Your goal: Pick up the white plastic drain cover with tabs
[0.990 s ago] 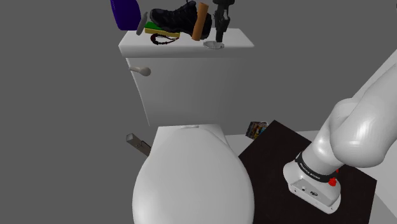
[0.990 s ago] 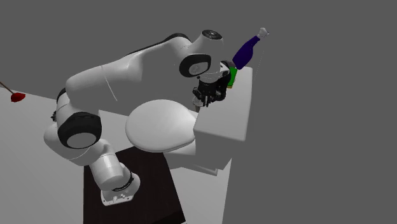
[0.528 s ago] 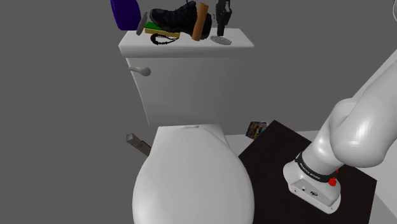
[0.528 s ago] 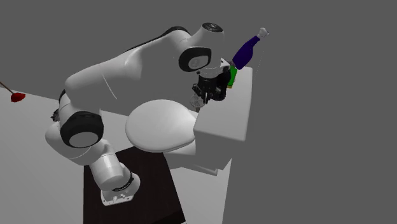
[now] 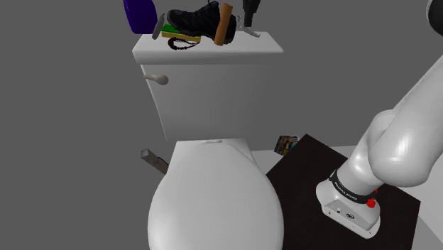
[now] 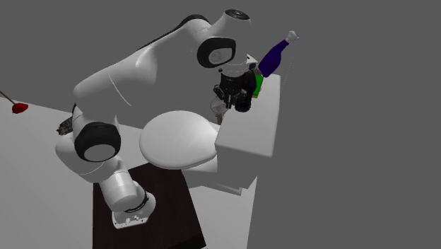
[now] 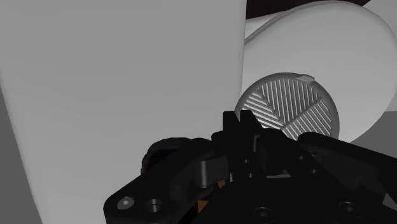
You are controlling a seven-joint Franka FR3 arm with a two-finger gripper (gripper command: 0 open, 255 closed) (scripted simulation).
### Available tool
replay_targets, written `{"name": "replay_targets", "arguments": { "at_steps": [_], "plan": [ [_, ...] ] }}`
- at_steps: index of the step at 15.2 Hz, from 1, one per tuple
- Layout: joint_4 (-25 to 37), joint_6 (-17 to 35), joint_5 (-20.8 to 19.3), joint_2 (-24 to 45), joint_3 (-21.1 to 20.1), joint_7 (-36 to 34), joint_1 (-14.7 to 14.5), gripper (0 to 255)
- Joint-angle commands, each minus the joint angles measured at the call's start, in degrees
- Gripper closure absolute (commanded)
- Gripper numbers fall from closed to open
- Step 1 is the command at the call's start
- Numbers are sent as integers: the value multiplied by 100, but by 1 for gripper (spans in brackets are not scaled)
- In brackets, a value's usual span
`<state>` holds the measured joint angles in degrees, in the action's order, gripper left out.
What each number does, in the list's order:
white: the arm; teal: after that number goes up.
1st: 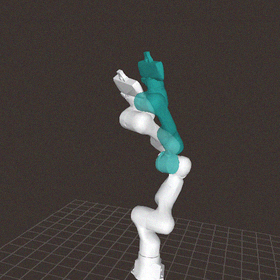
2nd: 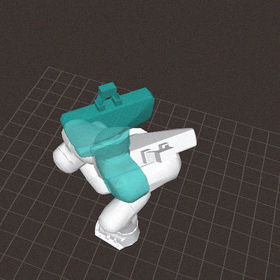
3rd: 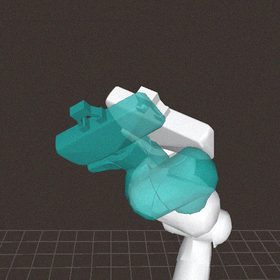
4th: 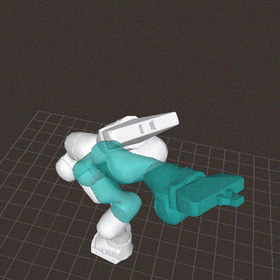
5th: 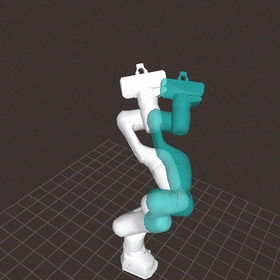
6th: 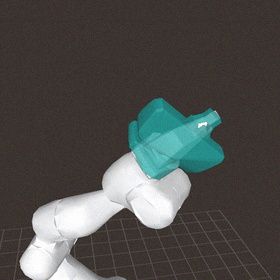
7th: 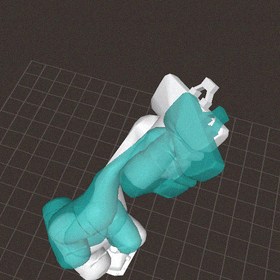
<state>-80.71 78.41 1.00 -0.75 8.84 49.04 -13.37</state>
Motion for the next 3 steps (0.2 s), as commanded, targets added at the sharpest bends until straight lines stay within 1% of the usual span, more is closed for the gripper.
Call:
{"name": "replay_targets", "arguments": {
  "at_steps": [1, 3],
  "plan": [
    [244, -174, 13, 75, 4, 2, 3, 255],
    [265, -188, 14, 82, 4, 2, 4, 255]
  ]
}}
